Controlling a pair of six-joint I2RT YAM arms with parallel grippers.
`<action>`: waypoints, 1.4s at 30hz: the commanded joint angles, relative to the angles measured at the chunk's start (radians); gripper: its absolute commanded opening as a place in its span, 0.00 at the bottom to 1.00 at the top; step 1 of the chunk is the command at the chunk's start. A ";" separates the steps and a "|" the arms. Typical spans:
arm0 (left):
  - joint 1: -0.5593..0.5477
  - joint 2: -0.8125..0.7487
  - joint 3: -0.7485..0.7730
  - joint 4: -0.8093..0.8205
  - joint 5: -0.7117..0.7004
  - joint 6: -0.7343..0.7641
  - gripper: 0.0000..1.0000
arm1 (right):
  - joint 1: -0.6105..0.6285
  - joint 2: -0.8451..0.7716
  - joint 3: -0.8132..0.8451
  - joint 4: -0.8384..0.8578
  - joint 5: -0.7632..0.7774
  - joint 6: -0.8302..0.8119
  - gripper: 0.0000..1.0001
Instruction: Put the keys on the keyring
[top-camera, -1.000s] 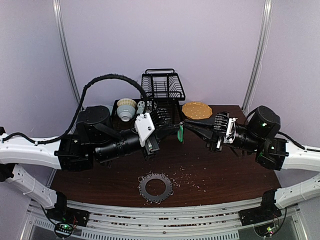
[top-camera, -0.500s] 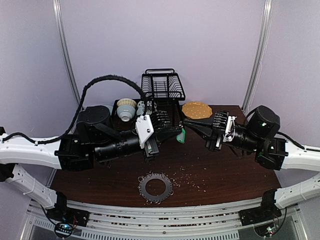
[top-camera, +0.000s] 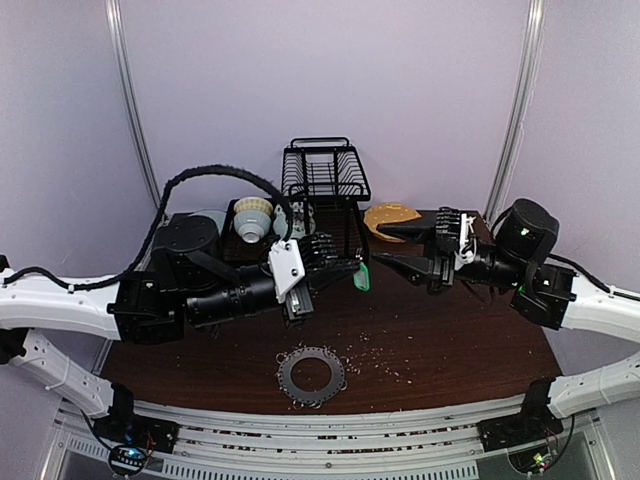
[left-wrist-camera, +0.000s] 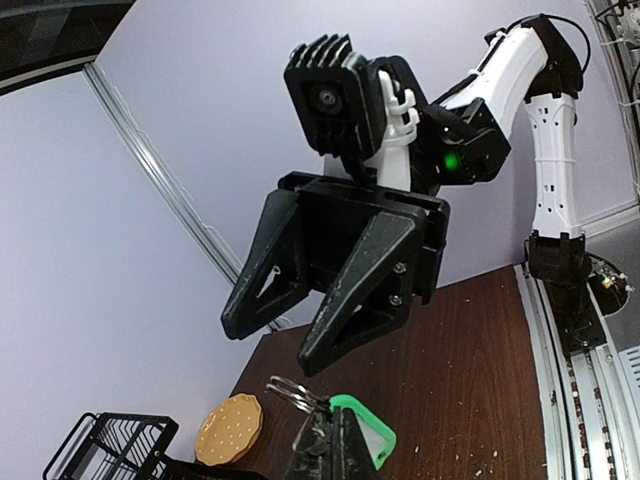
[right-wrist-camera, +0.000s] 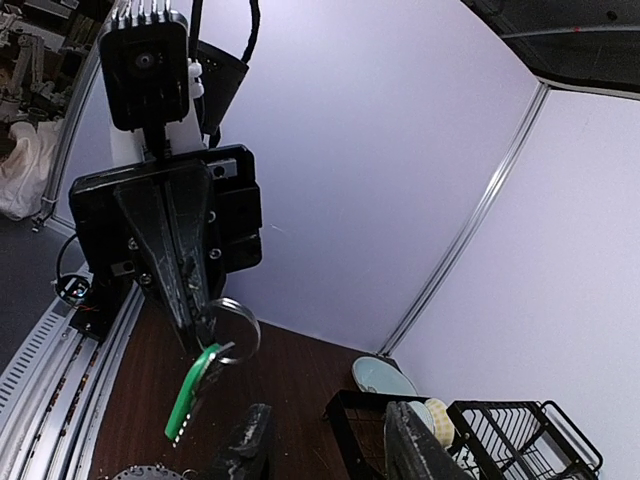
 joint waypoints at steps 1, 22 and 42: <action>0.007 -0.049 -0.009 0.004 0.050 0.078 0.00 | -0.053 -0.018 0.027 0.021 -0.214 0.121 0.40; 0.007 -0.057 -0.013 -0.048 0.140 0.249 0.00 | -0.036 0.141 0.185 -0.140 -0.539 0.186 0.43; 0.007 -0.046 0.003 -0.069 0.112 0.345 0.00 | -0.024 0.189 0.251 -0.283 -0.563 0.133 0.29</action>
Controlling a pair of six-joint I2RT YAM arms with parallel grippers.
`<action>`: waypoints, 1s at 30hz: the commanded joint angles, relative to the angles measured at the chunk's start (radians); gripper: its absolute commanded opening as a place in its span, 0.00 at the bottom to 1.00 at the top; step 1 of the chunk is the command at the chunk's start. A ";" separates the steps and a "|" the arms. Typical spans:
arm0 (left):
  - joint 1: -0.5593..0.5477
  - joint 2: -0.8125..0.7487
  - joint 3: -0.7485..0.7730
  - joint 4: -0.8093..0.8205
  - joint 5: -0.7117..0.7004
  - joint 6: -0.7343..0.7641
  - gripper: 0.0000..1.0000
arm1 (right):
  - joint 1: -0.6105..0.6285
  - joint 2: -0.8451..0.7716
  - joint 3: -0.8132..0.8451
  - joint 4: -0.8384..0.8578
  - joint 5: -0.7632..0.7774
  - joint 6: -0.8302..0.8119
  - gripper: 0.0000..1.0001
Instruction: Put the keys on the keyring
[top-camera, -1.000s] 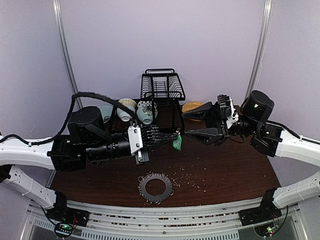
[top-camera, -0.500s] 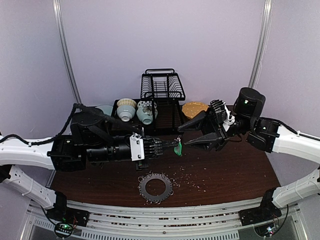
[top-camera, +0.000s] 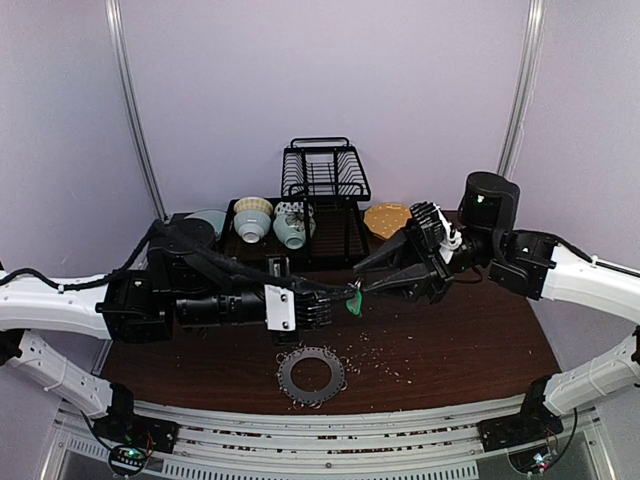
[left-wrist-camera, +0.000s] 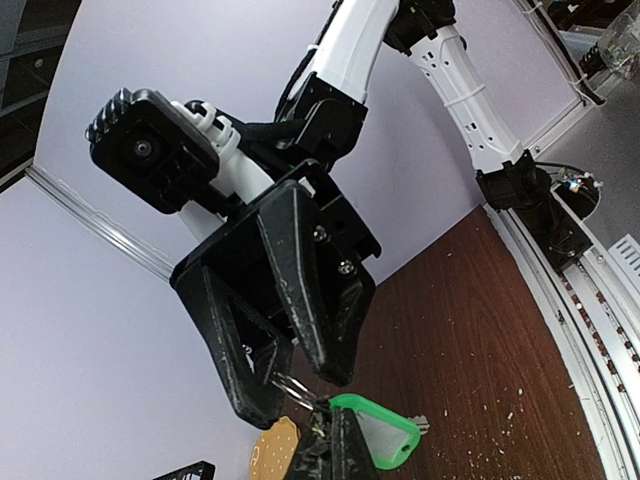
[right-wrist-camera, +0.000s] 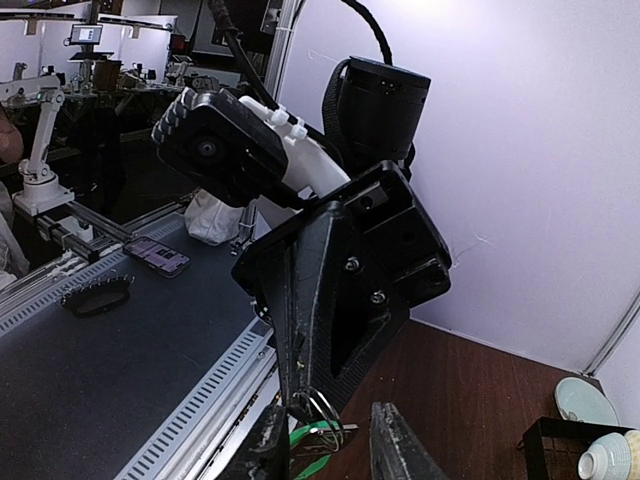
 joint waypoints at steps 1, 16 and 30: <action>0.007 0.001 0.013 0.060 -0.009 0.009 0.00 | 0.009 -0.001 0.032 -0.043 -0.009 -0.031 0.29; 0.007 -0.007 0.003 0.082 -0.014 -0.011 0.00 | 0.013 -0.013 0.036 -0.084 0.023 -0.084 0.15; 0.044 0.004 -0.002 0.062 -0.031 -0.148 0.14 | 0.015 -0.048 0.041 -0.123 0.084 -0.122 0.00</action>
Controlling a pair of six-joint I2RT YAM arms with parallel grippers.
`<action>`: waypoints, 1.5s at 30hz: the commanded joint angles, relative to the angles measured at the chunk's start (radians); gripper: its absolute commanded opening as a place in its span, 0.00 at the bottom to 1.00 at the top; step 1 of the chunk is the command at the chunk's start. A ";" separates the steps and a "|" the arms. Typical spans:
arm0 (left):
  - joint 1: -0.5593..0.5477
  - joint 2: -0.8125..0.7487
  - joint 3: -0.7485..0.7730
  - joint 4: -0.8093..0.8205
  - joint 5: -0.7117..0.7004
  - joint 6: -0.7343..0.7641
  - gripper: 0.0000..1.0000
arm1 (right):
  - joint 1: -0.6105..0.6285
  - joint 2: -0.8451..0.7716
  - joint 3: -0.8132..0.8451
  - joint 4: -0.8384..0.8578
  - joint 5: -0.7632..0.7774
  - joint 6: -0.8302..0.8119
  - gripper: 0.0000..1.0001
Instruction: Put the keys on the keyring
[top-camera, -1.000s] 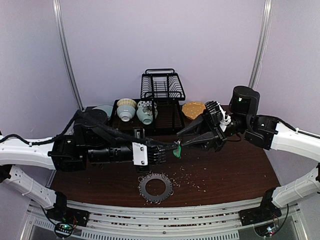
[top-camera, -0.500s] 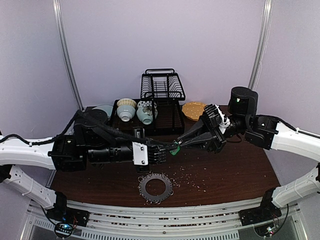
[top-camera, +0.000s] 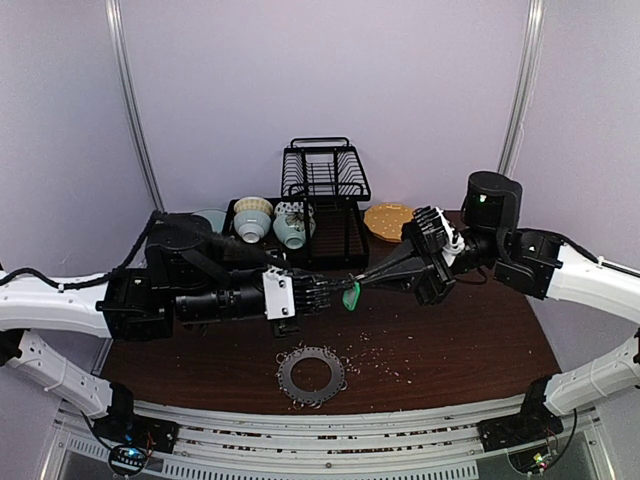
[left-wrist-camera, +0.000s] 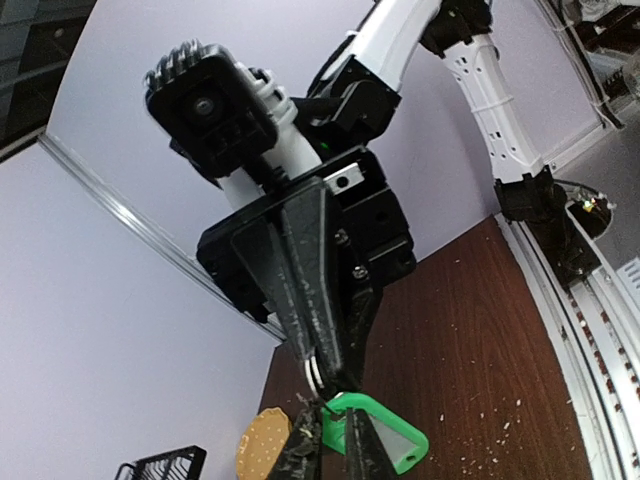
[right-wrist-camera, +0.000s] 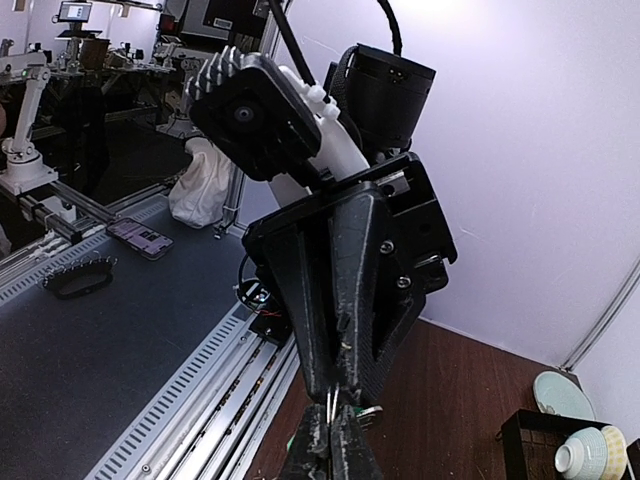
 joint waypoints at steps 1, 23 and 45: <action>0.033 0.009 0.007 0.029 -0.019 -0.116 0.17 | 0.007 -0.026 0.040 -0.072 0.049 -0.053 0.00; 0.141 0.005 0.057 -0.076 0.263 -0.207 0.35 | 0.006 -0.048 0.072 -0.179 0.186 -0.136 0.00; 0.149 0.074 0.138 -0.076 0.210 -0.284 0.30 | 0.007 -0.059 0.058 -0.193 0.259 -0.155 0.00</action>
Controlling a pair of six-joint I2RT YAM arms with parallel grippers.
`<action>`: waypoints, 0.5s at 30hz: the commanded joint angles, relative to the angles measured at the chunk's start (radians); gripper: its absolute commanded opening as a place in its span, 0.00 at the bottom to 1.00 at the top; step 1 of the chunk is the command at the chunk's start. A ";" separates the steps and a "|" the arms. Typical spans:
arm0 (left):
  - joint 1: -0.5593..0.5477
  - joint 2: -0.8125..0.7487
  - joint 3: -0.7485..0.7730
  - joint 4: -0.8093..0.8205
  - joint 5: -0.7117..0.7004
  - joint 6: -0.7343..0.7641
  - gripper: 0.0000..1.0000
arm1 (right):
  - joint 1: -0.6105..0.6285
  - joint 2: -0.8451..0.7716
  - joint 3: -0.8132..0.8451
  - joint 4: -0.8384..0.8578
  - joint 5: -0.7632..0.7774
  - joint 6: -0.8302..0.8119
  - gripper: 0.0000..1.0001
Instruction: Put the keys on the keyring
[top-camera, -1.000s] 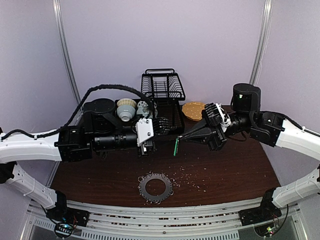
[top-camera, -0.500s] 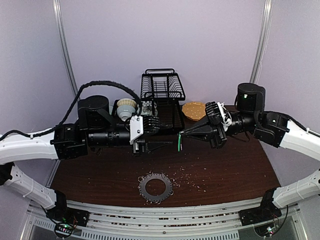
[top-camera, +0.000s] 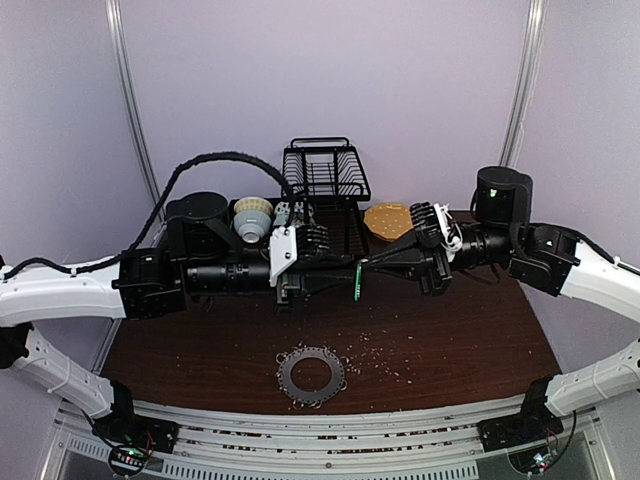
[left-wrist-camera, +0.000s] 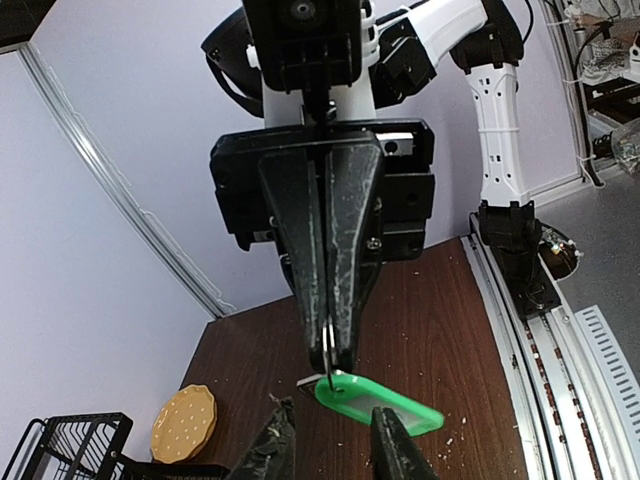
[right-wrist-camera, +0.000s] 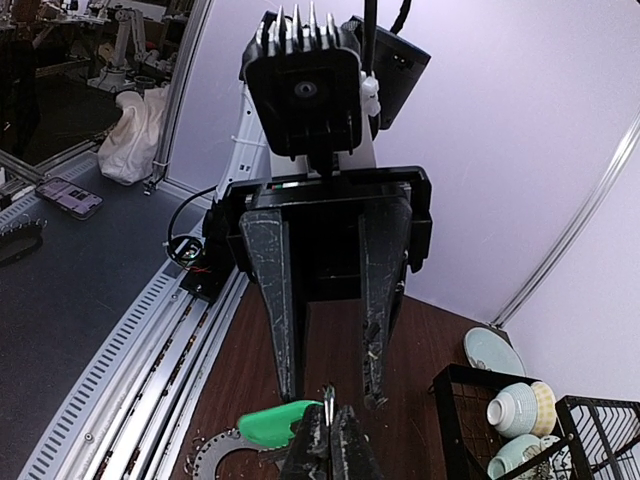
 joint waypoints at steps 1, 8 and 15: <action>0.005 0.023 0.113 -0.057 0.002 0.003 0.29 | 0.003 -0.008 0.017 -0.045 0.023 -0.029 0.00; 0.005 0.072 0.186 -0.141 0.003 0.008 0.15 | 0.004 -0.009 0.022 -0.043 0.015 -0.031 0.00; 0.004 0.084 0.195 -0.155 -0.010 0.013 0.13 | 0.004 -0.014 0.022 -0.043 0.018 -0.034 0.00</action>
